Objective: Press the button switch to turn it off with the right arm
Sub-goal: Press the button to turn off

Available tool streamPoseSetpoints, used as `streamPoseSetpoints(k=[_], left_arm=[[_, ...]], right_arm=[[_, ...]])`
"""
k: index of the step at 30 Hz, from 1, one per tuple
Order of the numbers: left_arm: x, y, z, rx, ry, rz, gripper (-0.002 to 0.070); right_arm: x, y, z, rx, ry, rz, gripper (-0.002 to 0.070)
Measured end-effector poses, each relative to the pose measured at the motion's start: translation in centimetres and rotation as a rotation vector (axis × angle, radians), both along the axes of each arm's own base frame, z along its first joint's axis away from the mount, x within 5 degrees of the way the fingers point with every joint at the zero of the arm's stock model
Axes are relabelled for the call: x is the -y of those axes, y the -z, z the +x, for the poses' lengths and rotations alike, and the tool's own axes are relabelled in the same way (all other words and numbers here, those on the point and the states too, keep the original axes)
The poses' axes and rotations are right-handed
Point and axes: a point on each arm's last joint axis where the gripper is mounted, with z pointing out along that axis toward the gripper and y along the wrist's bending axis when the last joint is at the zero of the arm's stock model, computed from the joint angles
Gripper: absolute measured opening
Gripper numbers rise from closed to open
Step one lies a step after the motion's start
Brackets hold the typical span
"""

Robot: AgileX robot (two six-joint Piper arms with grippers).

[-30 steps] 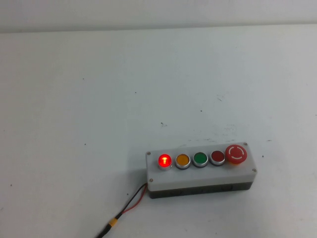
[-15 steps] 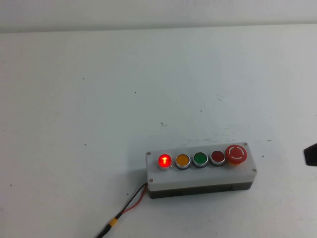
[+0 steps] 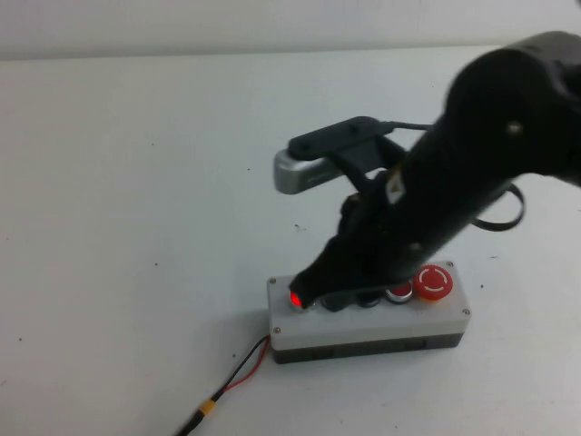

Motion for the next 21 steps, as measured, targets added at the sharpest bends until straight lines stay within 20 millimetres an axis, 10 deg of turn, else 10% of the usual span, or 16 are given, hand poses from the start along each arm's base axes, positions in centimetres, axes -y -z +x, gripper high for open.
streamPoseSetpoints(k=[21], left_arm=[[0.0,0.0,0.0,0.0,0.0,0.0,-0.0002]], right_arm=[[-5.5,5.4,6.1,-0.025,-0.031,-0.16,-0.0015]])
